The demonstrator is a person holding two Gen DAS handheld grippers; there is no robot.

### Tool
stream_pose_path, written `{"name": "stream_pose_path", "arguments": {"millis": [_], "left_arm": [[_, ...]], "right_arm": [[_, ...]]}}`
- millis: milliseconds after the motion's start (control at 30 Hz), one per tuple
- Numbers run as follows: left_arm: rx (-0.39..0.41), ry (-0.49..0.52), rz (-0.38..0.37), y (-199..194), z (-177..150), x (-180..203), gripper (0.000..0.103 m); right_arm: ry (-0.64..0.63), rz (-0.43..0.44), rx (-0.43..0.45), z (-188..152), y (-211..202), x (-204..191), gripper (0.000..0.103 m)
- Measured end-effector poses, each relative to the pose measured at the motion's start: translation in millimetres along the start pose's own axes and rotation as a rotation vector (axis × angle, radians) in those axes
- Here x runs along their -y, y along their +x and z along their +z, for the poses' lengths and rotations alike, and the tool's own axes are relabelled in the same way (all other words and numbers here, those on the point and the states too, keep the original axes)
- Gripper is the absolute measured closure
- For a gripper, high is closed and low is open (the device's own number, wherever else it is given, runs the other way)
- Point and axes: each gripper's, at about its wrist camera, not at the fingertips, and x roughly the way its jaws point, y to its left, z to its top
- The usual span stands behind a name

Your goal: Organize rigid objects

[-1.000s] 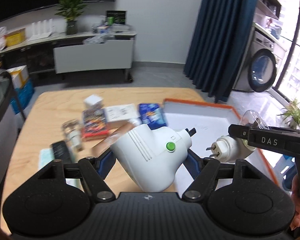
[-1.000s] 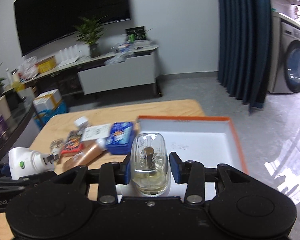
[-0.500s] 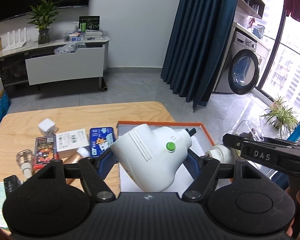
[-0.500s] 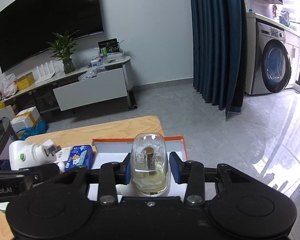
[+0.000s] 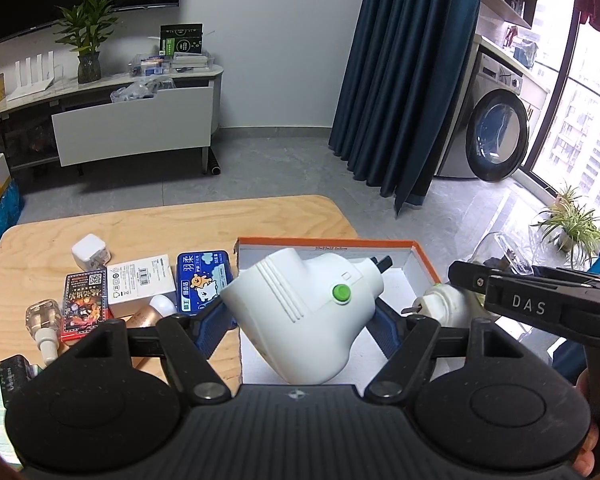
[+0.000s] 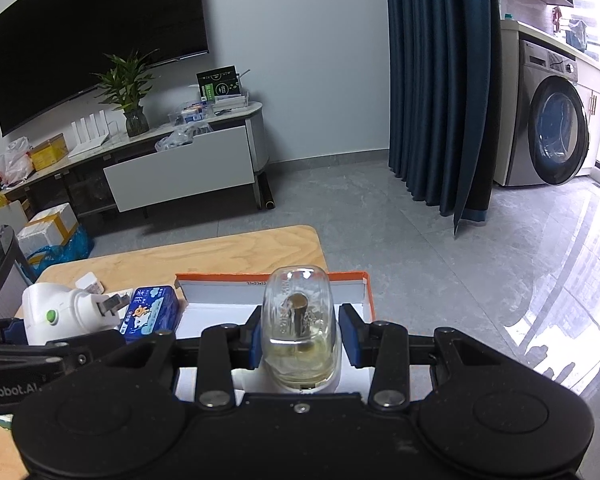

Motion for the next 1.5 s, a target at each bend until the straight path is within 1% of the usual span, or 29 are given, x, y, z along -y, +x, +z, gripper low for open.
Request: {"name": "stream_pose_path", "arguments": {"millis": [333, 867, 1500], "left_arm": [[-0.012, 0.008, 0.017, 5, 0, -1, 0.029], [-0.022, 0.011, 0.014, 9, -2, -5, 0.029], [-0.031, 0.017, 0.011, 17, 0, -5, 0.029]], "right_arm": [[-0.015, 0.001, -0.016, 3, 10, -5, 0.056], [-0.034, 0.014, -0.033, 8, 25, -17, 0.056], [-0.051, 0.006, -0.051, 10, 42, -21, 0.056]]}}
